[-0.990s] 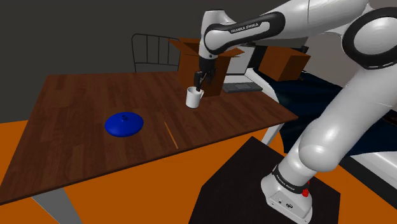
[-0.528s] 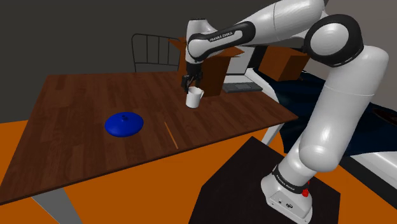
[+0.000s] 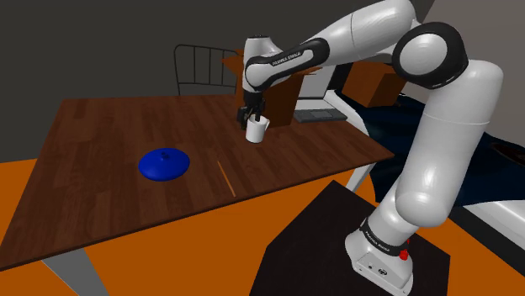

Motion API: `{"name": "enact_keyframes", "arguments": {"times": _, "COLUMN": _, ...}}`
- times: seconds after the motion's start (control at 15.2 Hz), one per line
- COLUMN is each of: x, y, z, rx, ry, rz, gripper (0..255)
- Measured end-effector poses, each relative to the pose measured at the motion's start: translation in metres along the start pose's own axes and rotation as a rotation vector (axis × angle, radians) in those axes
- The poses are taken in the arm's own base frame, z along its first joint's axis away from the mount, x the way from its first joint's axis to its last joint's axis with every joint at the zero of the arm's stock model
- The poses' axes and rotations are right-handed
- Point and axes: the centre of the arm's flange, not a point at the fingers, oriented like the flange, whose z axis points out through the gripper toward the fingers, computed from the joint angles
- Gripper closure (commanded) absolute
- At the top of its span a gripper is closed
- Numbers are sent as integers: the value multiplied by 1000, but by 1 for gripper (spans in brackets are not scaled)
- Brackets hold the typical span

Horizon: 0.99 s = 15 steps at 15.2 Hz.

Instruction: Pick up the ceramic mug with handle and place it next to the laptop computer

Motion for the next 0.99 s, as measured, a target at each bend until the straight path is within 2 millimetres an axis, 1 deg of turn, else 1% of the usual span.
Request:
{"name": "enact_keyframes", "arguments": {"times": 0.33, "x": 0, "y": 0, "z": 0, "rx": 0, "ry": 3, "rz": 1, "gripper": 0}}
{"name": "enact_keyframes", "arguments": {"times": 0.4, "x": 0, "y": 0, "z": 0, "rx": 0, "ry": 3, "rz": 1, "gripper": 255}}
{"name": "enact_keyframes", "arguments": {"times": 0.99, "x": 0, "y": -1, "z": 0, "rx": 0, "ry": 3, "rz": 1, "gripper": 255}}
